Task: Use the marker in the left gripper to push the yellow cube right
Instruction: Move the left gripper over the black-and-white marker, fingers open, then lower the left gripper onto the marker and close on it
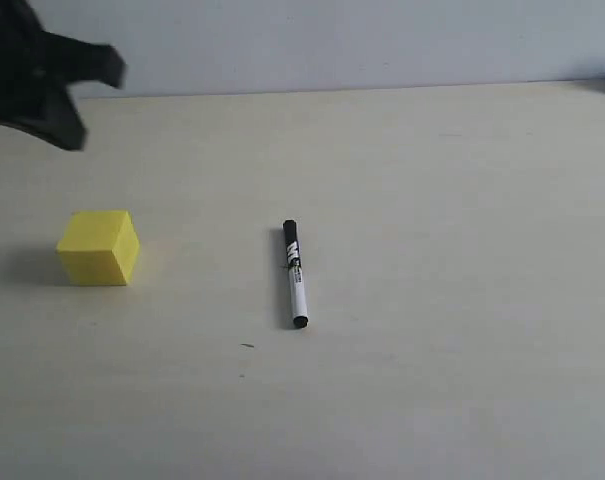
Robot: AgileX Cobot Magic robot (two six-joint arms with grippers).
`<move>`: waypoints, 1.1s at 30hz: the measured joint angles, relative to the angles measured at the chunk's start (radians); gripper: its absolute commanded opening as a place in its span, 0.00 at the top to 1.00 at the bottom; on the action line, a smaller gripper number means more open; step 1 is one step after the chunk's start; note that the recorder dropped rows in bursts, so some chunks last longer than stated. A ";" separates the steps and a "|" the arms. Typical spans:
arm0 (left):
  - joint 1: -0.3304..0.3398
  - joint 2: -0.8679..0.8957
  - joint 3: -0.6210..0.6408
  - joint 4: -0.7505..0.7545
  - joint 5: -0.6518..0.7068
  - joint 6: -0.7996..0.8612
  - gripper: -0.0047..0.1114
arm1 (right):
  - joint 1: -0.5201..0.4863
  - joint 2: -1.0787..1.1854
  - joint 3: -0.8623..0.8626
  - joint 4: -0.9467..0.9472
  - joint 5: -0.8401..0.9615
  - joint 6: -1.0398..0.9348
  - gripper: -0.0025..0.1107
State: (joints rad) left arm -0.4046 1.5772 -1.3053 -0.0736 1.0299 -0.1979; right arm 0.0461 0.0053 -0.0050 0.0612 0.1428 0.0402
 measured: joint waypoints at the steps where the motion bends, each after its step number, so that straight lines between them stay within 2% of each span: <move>1: -0.027 0.029 0.000 -0.012 -0.027 0.000 0.78 | 0.000 0.000 0.000 0.000 0.000 0.000 0.98; 4: -0.114 0.111 0.000 -0.050 -0.138 0.000 0.68 | 0.000 0.000 0.000 0.000 0.000 0.000 0.98; 9: -0.188 0.197 0.000 -0.256 -0.317 0.013 0.70 | 0.000 0.000 0.000 0.000 0.000 0.000 0.98; 12: -0.201 0.223 0.000 -0.389 -0.403 0.064 0.75 | 0.000 0.000 0.000 0.000 0.000 0.000 0.98; 15: -0.203 0.234 0.000 -0.449 -0.464 0.094 0.81 | 0.000 0.000 0.000 0.000 0.000 0.000 0.98; 19: -0.203 0.240 -0.013 -0.464 -0.447 0.139 0.75 | 0.000 0.000 0.000 0.000 0.000 0.000 0.98; 23: -0.216 0.252 -0.096 -0.345 -0.329 0.030 0.64 | 0.000 0.000 0.000 0.000 0.000 0.000 0.98; 29: -0.300 0.308 -0.261 0.029 -0.099 -0.301 0.57 | 0.000 0.000 0.000 0.000 0.000 0.000 0.98; 33: -0.352 0.372 -0.328 0.080 -0.022 -0.367 0.46 | 0.000 0.000 0.000 0.000 0.000 0.000 0.98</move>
State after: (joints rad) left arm -0.7568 1.9494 -1.6336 0.0065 1.0083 -0.5650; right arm 0.0461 0.0053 -0.0050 0.0612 0.1428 0.0402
